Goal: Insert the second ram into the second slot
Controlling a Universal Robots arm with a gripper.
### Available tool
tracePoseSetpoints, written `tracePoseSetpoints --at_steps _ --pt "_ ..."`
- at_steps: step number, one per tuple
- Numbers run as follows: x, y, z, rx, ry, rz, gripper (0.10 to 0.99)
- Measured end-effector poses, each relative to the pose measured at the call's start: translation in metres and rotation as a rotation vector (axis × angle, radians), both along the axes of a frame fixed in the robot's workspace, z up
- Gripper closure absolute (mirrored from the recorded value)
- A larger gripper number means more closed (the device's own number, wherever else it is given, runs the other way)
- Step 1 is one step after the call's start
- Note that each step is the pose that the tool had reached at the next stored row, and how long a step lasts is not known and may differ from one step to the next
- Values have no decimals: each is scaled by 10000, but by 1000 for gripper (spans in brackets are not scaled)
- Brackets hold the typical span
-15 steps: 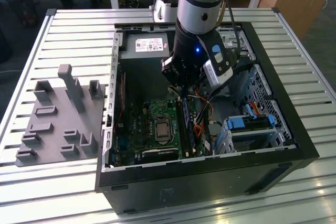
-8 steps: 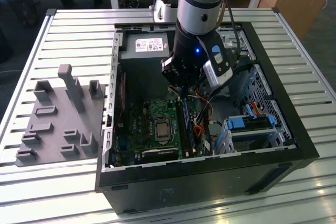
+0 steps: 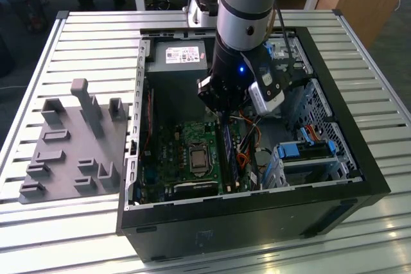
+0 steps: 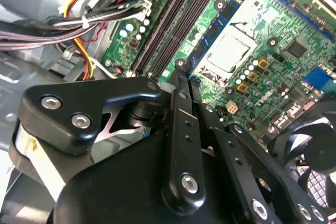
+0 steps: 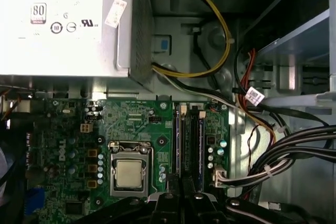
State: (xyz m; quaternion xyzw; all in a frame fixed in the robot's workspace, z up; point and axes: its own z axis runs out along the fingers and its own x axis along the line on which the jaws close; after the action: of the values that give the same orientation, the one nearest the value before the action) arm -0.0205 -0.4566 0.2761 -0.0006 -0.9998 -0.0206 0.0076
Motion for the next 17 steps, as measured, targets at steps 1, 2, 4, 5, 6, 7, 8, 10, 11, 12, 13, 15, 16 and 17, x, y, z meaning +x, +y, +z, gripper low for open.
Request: tracePoseSetpoints --at_steps 1,2,4,5,6,7,8,10,11,12,13,15,16,17 --pt "0 -11 -14 3 1 -14 949" --pt "1 -15 -31 16 0 -37 949" --pt "6 -20 -59 21 1 -107 949" --pt "11 -20 -69 21 1 -133 949" --pt "14 -20 -77 23 2 -139 949" --pt "16 -20 -85 26 2 -143 949" --pt "15 -20 -89 26 2 -145 949" --pt "16 -20 -89 23 4 -145 949" --pt "16 -20 -91 26 3 -145 949" --pt "16 -20 -93 26 3 -144 949" --pt "16 -20 -93 26 4 -145 949" --pt "16 -20 -95 27 5 -145 949" --pt "17 -20 -97 29 7 -145 949" --pt "21 -20 -99 29 11 -142 949"
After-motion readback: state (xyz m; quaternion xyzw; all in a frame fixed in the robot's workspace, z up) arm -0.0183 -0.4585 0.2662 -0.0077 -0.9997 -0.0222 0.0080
